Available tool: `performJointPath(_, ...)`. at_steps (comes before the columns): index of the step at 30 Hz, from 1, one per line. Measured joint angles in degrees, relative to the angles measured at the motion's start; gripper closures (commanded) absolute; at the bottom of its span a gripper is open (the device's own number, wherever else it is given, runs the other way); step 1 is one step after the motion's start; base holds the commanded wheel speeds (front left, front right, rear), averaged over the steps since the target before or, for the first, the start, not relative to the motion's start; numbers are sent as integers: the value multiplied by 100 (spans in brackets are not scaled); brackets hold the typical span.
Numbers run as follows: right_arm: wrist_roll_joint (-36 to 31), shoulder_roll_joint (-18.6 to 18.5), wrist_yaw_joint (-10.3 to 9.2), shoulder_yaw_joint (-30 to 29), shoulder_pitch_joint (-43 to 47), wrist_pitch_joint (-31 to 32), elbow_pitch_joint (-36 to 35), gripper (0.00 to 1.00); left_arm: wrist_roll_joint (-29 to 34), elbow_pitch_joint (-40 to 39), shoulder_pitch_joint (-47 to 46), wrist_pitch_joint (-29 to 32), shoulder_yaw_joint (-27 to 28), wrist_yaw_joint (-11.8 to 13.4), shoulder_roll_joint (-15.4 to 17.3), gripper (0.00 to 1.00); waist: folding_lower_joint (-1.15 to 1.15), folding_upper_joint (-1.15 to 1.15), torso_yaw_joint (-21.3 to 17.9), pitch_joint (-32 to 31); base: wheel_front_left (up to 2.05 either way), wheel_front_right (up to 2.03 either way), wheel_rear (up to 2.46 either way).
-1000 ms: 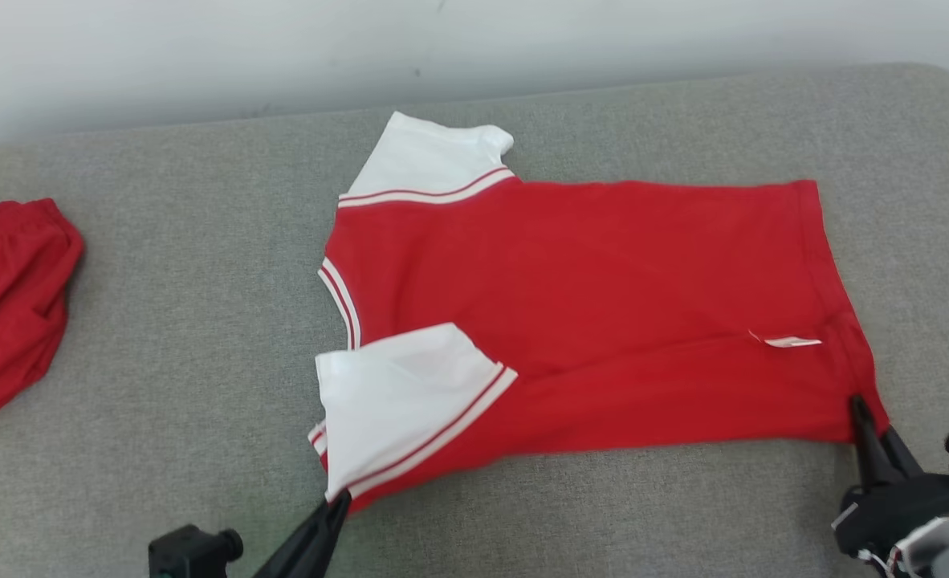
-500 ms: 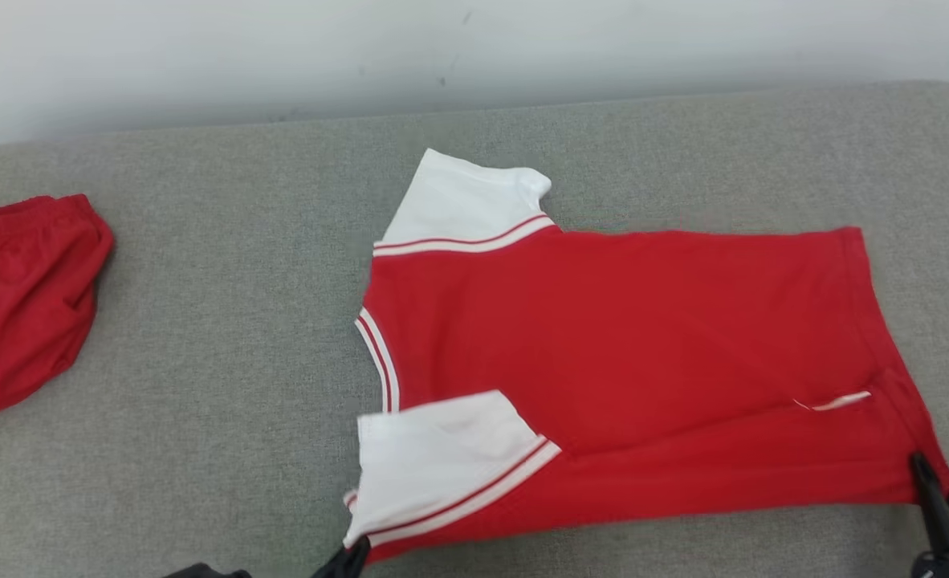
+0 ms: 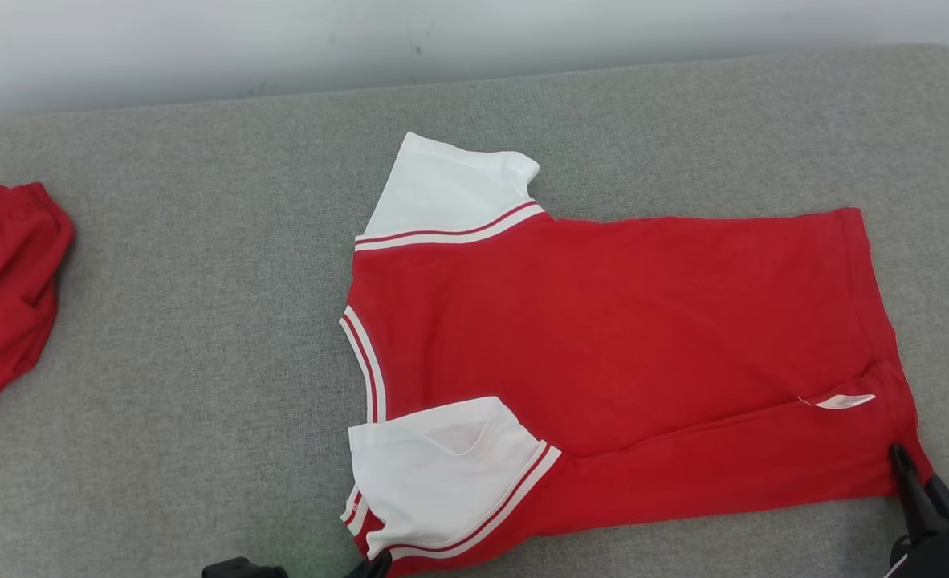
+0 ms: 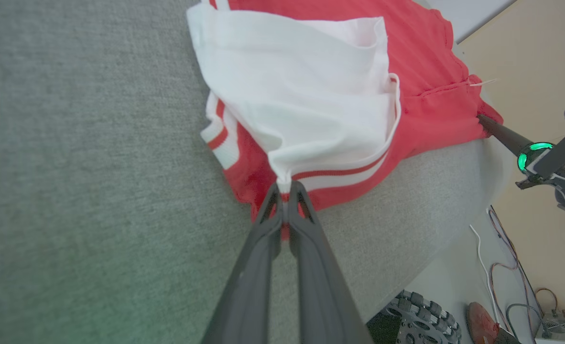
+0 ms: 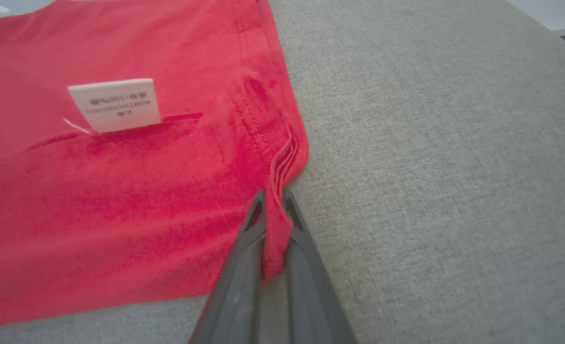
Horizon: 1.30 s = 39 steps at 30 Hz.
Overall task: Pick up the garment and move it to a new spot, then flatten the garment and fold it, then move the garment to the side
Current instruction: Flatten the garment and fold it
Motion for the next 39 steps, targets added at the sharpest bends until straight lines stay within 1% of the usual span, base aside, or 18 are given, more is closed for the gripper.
performJointPath(1,-44,4,0,-12,-36,-1,16,62,31,65,-37,-53,0,0,-32,44,0,0,-3,-10,0,0,0)
performJointPath(2,-81,3,0,-35,-68,-2,19,29,59,122,-66,-112,-12,0,-54,10,0,0,-6,-27,0,0,0)
performJointPath(3,-92,1,0,-67,-84,-7,9,20,79,192,-88,-177,-9,9,-85,0,0,0,-10,-47,0,0,0)
performJointPath(4,-162,-4,0,-99,-85,-11,-1,0,99,261,-105,-237,-2,18,-116,0,0,0,-17,-69,0,0,0)
performJointPath(8,-439,-7,0,-367,-81,-57,-242,0,167,355,-121,-407,30,136,-199,0,0,0,-55,-170,0,0,0)
performJointPath(11,-759,49,0,-778,-55,-74,-720,0,241,214,-104,-443,146,311,-143,0,0,0,-94,-252,0,0,0)
performJointPath(14,-1163,286,0,-1135,37,-79,-1302,0,244,-136,-51,-335,312,498,-42,0,0,0,-162,-311,0,0,0)
performJointPath(15,-1163,286,0,-1135,37,-79,-1302,0,244,-136,-51,-335,312,498,-42,0,0,0,-162,-311,0,0,0)
performJointPath(17,-1415,477,0,-1284,151,-79,-1568,0,255,-431,-79,-297,453,608,15,0,0,0,-205,-338,0,0,0)
performJointPath(19,-1661,666,0,-1393,194,-80,-1753,0,266,-643,-263,-266,576,647,59,0,-1,0,-242,-345,0,0,0)
performJointPath(21,-1887,853,0,-1419,190,-81,-1873,0,368,-676,-577,-215,649,642,143,0,-1,0,-263,-324,0,0,0)
performJointPath(23,-2043,1060,0,-1389,170,-82,-1925,0,396,-620,-969,-201,724,598,166,0,-1,0,-283,-273,0,0,0)
performJointPath(26,-2219,1252,0,-1307,44,-83,-1947,0,393,-290,-1702,-168,771,401,171,0,0,0,-315,-156,0,0,0)
performJointPath(30,-2351,1438,0,-1194,-236,-85,-1994,0,370,438,-2803,-18,761,-34,277,0,0,0,-366,71,0,0,0)
performJointPath(32,-2394,1486,0,-1135,-385,-83,-2008,0,171,909,-3385,204,711,-307,296,0,0,0,-397,208,0,0,0)
performJointPath(34,-2428,1529,0,-1094,-534,-83,-2015,0,53,1408,-3976,517,602,-497,328,0,1,0,-434,354,0,0,0)
performJointPath(36,-2454,1564,0,-1036,-683,-83,-2002,0,-225,1927,-4572,813,565,-608,318,0,1,1,-478,502,0,0,0)
performJointPath(39,-2486,1605,0,-960,-883,-83,-1968,0,-355,2550,-5340,1178,374,-700,354,0,1,0,-561,710,0,0,0)
